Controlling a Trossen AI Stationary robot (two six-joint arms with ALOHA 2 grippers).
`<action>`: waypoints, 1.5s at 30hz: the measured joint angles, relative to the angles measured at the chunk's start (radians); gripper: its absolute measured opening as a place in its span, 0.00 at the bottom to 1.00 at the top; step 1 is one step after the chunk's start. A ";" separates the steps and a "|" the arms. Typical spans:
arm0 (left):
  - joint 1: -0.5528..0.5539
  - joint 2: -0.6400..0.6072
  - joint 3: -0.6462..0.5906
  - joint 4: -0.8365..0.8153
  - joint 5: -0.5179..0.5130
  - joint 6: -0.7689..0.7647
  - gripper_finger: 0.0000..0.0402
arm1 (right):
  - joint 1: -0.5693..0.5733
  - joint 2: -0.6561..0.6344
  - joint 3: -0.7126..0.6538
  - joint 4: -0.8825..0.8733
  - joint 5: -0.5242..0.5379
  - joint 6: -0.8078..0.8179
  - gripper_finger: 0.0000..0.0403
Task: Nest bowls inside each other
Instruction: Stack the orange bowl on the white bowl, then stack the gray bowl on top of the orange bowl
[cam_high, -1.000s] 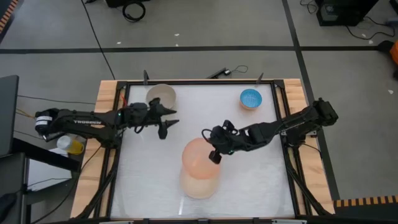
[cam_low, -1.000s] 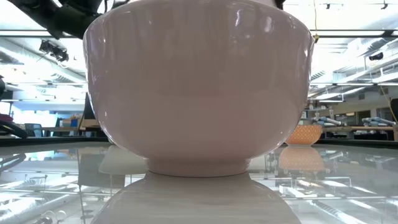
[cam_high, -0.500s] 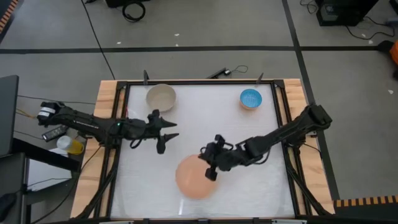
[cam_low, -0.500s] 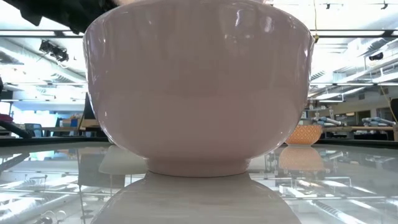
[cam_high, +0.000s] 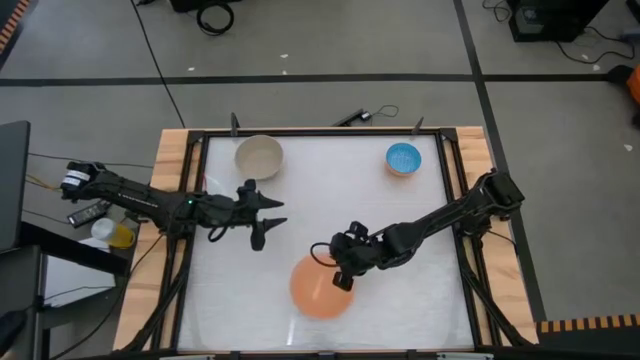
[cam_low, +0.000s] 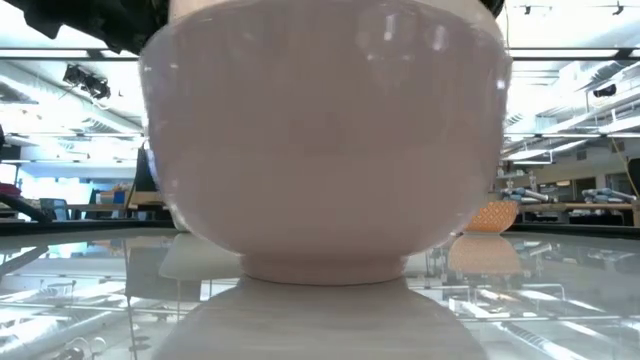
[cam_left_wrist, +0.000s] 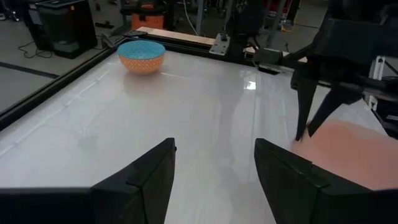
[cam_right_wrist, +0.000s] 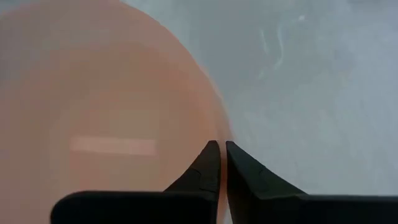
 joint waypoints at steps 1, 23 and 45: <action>0.002 0.000 0.000 -0.007 -0.004 0.000 0.55 | -0.001 -0.001 0.000 -0.011 -0.018 0.000 0.07; 0.013 0.001 0.000 -0.163 -0.145 -0.079 0.61 | -0.049 -0.199 0.000 -0.133 0.014 -0.061 0.60; 0.296 0.136 -0.004 -0.308 -0.148 0.007 0.62 | 0.035 -0.240 -0.026 -0.488 0.396 0.238 0.63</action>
